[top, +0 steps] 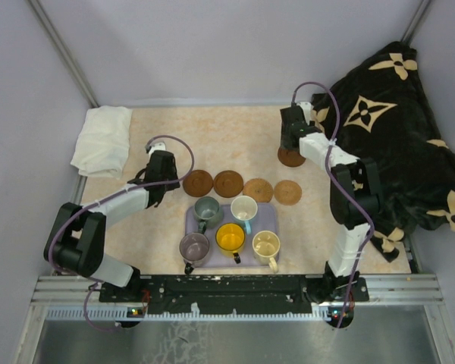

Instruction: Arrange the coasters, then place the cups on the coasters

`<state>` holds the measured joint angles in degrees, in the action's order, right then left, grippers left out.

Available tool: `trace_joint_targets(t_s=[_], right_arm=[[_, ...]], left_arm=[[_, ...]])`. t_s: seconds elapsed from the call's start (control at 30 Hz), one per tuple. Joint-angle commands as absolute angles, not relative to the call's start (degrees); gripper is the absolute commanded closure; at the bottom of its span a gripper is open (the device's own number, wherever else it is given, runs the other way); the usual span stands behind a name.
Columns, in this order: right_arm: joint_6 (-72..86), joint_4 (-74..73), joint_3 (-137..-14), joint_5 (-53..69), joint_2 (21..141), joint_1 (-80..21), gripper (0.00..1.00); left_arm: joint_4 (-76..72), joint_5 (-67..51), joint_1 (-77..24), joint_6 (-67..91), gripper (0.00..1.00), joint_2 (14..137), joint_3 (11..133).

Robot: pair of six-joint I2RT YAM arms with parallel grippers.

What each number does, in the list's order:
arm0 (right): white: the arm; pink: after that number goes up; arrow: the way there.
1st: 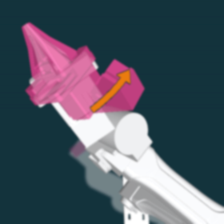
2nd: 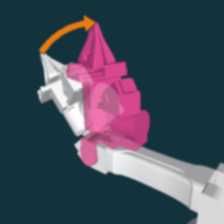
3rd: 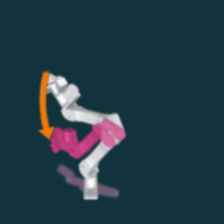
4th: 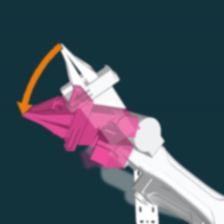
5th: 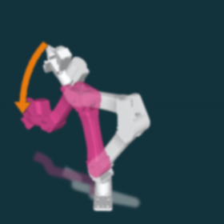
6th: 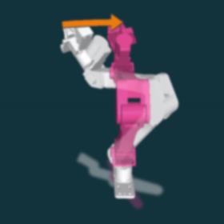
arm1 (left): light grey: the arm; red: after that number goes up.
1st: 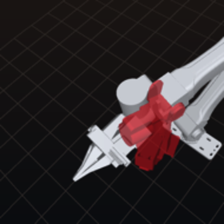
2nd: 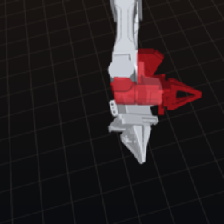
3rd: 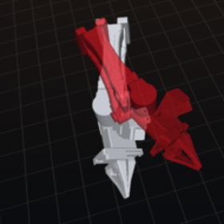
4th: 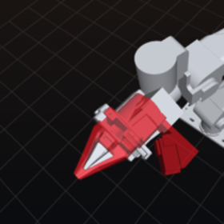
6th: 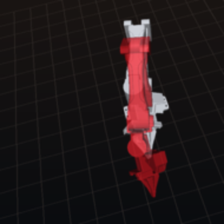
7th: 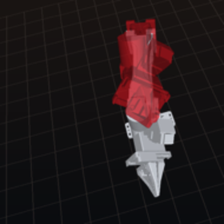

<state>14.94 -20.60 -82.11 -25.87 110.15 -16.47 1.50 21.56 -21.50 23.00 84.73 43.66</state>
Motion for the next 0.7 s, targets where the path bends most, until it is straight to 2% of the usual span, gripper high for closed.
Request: trace_joint_targets(t_s=[0.0,0.27,0.4,0.67], right_arm=[[14.0,-19.6,-81.7,-26.2,101.1,-19.0,0.38],[17.3,-19.0,-70.3,-18.5,87.3,-21.3,0.15],[18.6,-18.7,-64.6,-16.0,81.5,-22.9,0.06],[20.6,-20.4,-59.4,-14.7,74.7,-24.7,0.06]], left_arm=[[2.5,22.0,-21.9,22.0,0.51,86.4,46.1],[1.4,19.2,-24.0,22.1,0.48,90.0,47.2],[0.8,17.6,-25.2,22.1,0.45,93.2,49.2],[2.2,17.0,-26.1,22.5,0.44,99.0,52.8]])
